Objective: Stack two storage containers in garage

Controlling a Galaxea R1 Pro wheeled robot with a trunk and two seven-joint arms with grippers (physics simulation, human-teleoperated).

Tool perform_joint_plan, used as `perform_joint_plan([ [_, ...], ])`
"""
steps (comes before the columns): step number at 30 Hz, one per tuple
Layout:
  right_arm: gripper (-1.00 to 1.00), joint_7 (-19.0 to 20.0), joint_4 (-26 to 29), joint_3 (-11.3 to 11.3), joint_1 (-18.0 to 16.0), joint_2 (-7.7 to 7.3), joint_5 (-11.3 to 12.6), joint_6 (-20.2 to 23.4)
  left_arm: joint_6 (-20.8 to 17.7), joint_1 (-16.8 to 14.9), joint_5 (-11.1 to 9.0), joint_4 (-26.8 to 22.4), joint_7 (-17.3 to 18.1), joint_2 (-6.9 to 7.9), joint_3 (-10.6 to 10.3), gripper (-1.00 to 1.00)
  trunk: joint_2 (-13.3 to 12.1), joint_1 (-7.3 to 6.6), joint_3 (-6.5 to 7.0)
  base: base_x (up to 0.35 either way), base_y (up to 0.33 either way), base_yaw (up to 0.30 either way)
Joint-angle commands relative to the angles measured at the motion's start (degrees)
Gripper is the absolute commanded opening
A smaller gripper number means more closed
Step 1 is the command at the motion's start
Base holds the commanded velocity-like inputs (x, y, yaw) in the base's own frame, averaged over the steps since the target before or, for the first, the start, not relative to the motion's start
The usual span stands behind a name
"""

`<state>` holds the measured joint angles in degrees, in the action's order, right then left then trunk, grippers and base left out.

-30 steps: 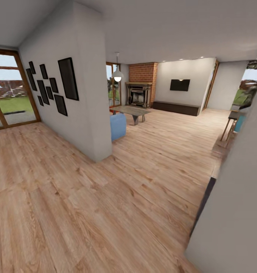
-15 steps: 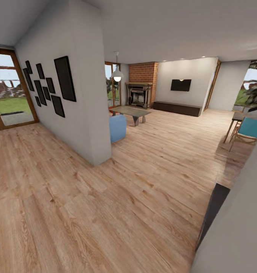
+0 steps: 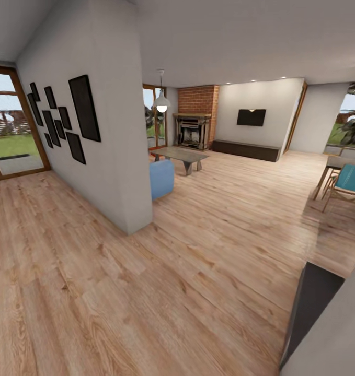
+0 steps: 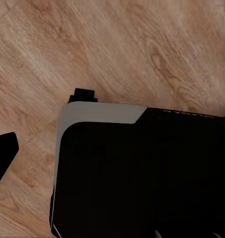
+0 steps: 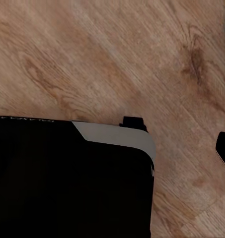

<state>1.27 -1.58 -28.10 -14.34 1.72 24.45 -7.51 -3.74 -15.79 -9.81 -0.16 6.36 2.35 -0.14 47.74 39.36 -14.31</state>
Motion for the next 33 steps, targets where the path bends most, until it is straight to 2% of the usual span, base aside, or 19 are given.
perform_joint_plan([
  [1, 1.0, 0.1, -0.2, -0.5, -0.1, 0.05, 0.6, -0.3, -0.3, 0.0, -0.6, 0.0, 0.2, 0.02, 0.0, 1.0, 0.0, 0.04, -0.07, 0.322, 0.0, 0.0],
  [33, 1.0, 0.1, -0.1, -0.5, -0.1, 0.06, 0.9, -0.4, -0.3, 0.0, -0.6, 0.0, 0.2, 0.02, 0.0, 1.0, 0.0, 0.04, -0.07, 0.322, 0.0, 0.0],
])
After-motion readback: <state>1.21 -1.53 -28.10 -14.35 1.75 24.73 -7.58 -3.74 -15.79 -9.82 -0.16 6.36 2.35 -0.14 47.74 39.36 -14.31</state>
